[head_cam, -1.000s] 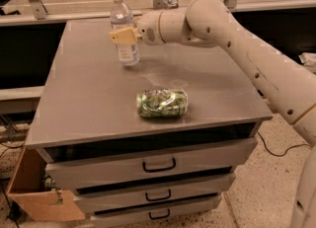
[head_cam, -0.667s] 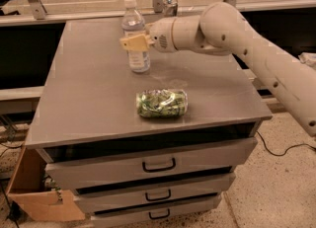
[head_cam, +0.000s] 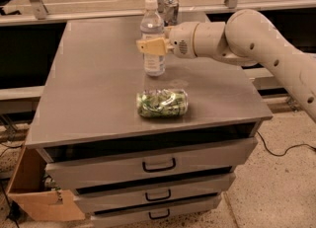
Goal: Move blue plastic bottle near green can
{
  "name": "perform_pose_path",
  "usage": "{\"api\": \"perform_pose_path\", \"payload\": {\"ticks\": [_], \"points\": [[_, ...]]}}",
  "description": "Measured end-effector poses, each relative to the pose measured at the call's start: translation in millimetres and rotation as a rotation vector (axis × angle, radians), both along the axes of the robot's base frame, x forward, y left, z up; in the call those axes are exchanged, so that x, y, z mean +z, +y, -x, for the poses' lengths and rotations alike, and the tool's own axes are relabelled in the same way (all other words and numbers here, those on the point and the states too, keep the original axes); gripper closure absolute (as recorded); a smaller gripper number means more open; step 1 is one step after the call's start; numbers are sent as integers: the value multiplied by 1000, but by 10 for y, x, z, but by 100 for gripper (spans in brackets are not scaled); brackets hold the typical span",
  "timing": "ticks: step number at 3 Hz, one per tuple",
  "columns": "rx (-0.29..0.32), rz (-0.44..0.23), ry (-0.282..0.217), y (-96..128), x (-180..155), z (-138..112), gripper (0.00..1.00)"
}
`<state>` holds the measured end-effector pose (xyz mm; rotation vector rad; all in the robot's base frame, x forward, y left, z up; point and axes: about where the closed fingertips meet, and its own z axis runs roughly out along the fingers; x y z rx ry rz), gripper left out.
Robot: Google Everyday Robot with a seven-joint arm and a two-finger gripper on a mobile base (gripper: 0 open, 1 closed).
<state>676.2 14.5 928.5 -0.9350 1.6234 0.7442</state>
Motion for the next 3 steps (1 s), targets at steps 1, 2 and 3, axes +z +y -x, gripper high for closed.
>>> {"api": "perform_pose_path", "payload": {"ticks": [1, 2, 3], "points": [[-15, -15, -3, -133, 61, 126, 100], [-13, -36, 21, -150, -4, 298, 100], [10, -54, 57, -72, -126, 450, 83]]}}
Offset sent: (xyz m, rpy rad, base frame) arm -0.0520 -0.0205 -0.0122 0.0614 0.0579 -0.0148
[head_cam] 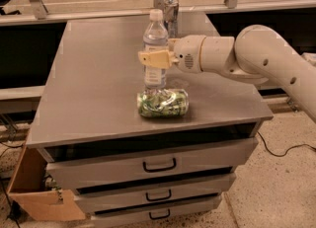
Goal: Move blue plastic bottle near green can
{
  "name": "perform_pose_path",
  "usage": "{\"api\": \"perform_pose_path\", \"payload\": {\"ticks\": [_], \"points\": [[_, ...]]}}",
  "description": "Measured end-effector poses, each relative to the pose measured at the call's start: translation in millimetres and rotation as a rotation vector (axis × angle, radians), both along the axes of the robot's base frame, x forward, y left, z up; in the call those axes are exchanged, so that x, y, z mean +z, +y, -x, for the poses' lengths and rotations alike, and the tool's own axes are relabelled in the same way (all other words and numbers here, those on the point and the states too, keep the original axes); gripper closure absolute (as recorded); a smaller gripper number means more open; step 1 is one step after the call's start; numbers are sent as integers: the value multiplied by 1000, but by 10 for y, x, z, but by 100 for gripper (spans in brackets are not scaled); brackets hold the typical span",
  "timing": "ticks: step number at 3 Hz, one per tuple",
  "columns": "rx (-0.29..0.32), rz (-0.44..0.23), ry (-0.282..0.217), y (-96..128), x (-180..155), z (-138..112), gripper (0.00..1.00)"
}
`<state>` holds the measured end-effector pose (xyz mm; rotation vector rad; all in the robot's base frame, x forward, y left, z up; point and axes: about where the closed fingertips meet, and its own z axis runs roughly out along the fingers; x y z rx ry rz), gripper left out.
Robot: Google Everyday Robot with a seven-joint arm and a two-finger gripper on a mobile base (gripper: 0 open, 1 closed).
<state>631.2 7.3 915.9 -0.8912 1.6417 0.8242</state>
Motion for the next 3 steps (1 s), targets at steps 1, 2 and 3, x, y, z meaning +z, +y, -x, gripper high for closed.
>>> {"api": "perform_pose_path", "payload": {"ticks": [1, 2, 3], "points": [[24, -3, 11, 62, -32, 74, 61], [35, 0, 13, 72, -41, 131, 38], [35, 3, 13, 57, -46, 179, 14]]}}
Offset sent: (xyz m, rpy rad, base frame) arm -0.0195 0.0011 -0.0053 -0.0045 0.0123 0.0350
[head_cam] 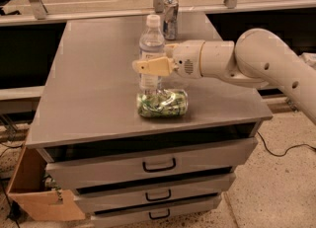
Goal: Move blue plastic bottle near green can
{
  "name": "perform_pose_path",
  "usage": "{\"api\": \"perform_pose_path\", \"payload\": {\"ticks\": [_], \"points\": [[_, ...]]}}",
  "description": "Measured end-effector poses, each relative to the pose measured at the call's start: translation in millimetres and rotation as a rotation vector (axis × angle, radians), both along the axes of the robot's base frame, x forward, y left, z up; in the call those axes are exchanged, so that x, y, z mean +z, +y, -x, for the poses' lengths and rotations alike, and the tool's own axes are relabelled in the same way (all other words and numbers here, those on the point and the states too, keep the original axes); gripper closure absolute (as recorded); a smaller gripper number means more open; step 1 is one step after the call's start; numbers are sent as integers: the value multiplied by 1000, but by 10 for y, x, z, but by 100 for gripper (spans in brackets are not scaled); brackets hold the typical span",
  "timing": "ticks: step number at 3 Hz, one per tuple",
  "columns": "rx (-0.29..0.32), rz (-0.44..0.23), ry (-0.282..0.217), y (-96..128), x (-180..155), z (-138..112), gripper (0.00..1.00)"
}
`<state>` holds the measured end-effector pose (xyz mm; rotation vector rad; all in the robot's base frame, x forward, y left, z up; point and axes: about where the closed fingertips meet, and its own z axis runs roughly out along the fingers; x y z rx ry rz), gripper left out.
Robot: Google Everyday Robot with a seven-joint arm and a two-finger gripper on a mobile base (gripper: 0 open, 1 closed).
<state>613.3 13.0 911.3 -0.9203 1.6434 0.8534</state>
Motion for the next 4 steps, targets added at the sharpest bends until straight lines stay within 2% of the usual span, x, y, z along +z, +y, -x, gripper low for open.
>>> {"api": "perform_pose_path", "payload": {"ticks": [1, 2, 3, 4], "points": [[-4, 3, 0, -23, -6, 29, 0], [-9, 5, -8, -67, -4, 32, 0], [-33, 8, -44, -308, 16, 42, 0], [-68, 9, -120, -760, 82, -10, 0]]}}
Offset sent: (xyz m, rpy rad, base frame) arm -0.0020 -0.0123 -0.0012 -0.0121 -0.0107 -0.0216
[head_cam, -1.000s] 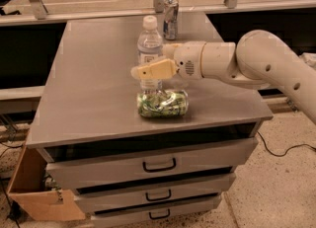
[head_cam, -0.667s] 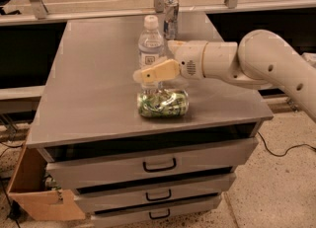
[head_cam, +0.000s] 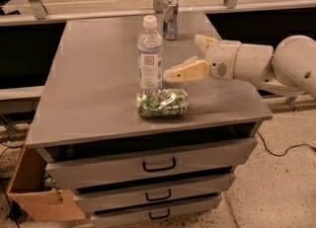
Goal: Move blue plastic bottle near green can
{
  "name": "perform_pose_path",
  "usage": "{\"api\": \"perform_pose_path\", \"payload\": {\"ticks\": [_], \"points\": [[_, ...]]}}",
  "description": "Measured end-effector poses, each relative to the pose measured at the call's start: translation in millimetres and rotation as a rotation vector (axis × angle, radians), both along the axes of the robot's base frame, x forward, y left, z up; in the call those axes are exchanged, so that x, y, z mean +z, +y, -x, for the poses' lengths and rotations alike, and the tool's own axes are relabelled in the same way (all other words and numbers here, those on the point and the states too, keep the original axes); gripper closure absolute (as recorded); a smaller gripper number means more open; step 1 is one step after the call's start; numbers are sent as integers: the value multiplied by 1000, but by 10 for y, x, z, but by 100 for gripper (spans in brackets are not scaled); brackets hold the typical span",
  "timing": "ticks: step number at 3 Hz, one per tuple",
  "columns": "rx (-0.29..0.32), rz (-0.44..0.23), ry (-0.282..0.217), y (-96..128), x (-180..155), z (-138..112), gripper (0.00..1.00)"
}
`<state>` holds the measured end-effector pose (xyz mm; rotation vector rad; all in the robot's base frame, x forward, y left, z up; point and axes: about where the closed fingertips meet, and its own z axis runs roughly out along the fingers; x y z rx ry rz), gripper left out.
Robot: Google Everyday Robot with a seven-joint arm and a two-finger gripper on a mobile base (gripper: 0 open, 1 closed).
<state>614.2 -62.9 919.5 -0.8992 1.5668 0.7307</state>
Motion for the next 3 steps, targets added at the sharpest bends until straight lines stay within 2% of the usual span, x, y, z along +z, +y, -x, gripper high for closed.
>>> {"api": "perform_pose_path", "payload": {"ticks": [1, 2, 3], "points": [[-42, 51, -117, -551, 259, -144, 0], [-94, 95, -216, -957, 659, -319, 0], [-117, 88, -246, -1074, 844, -359, 0]]}}
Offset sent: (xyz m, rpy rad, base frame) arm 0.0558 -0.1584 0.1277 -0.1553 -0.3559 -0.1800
